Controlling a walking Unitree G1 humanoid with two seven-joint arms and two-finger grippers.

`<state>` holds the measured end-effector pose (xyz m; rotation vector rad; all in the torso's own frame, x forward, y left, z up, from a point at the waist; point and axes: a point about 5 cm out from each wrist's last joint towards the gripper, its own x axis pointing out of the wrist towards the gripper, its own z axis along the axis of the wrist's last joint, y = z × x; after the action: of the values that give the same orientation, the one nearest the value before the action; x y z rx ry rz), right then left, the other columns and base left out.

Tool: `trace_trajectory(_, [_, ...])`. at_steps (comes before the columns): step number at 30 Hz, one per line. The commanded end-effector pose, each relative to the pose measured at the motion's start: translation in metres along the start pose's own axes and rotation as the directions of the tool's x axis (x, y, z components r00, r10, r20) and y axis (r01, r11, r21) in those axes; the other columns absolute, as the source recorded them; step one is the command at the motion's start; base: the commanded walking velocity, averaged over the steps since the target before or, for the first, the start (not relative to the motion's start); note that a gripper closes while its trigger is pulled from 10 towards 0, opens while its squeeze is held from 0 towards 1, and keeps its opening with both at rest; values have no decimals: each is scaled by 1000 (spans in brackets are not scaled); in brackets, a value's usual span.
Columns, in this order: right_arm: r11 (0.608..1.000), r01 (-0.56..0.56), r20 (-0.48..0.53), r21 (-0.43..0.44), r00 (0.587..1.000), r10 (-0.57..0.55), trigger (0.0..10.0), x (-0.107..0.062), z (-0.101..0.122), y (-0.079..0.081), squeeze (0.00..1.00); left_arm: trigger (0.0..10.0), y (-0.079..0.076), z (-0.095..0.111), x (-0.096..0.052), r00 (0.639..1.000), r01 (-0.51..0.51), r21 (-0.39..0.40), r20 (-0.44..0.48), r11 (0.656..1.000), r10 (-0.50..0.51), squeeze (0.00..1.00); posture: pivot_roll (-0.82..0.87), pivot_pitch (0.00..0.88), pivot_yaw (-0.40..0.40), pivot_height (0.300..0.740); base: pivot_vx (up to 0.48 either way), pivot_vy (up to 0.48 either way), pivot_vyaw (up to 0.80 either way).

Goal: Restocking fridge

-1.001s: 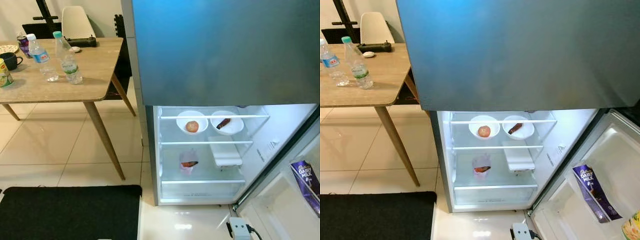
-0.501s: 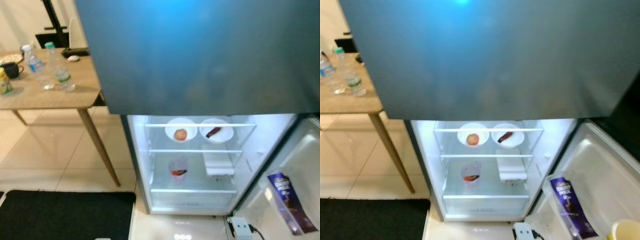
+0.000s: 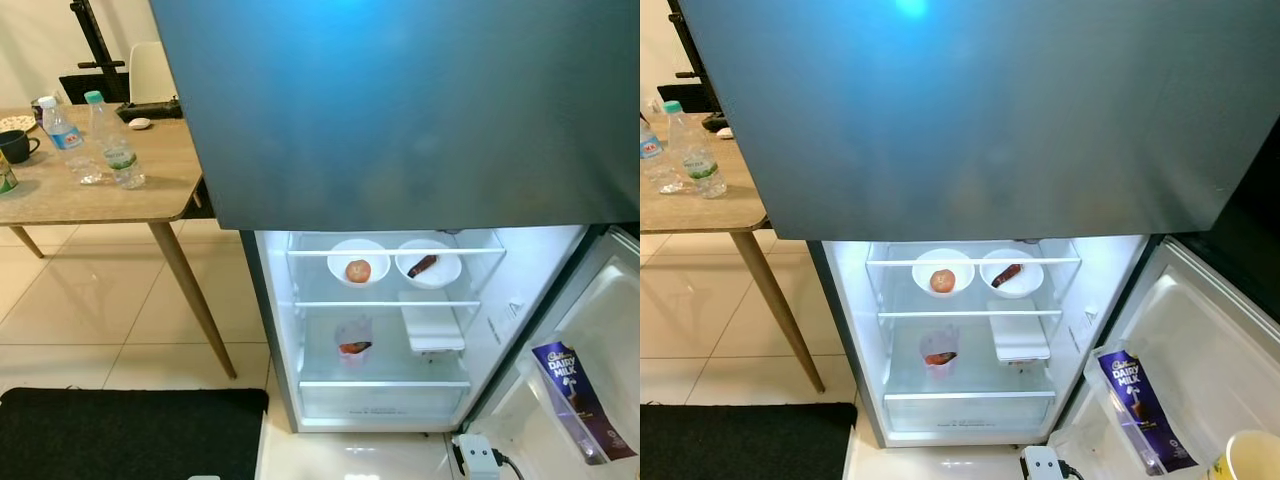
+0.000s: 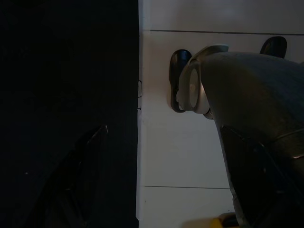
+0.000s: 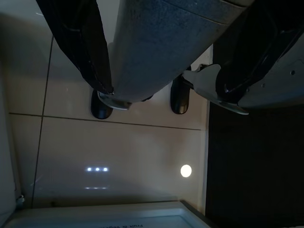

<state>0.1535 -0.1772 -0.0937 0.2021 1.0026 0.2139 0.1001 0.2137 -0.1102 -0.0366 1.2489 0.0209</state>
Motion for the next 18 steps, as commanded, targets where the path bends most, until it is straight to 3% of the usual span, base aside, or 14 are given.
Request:
trace_trajectory(1, [1000,2,-4,4,1000,-2,10000,0,-1,0,0,10000,-7,-5,1,1000,23,-14,-15,1000,-23,0,-17,5,15,740,0,0,0])
trace_trajectory(18, [1000,2,-3,7,1000,-2,10000,0,-1,0,0,10000,-6,-8,0,999,31,30,-44,999,-29,0,-16,8,16,740,0,0,0])
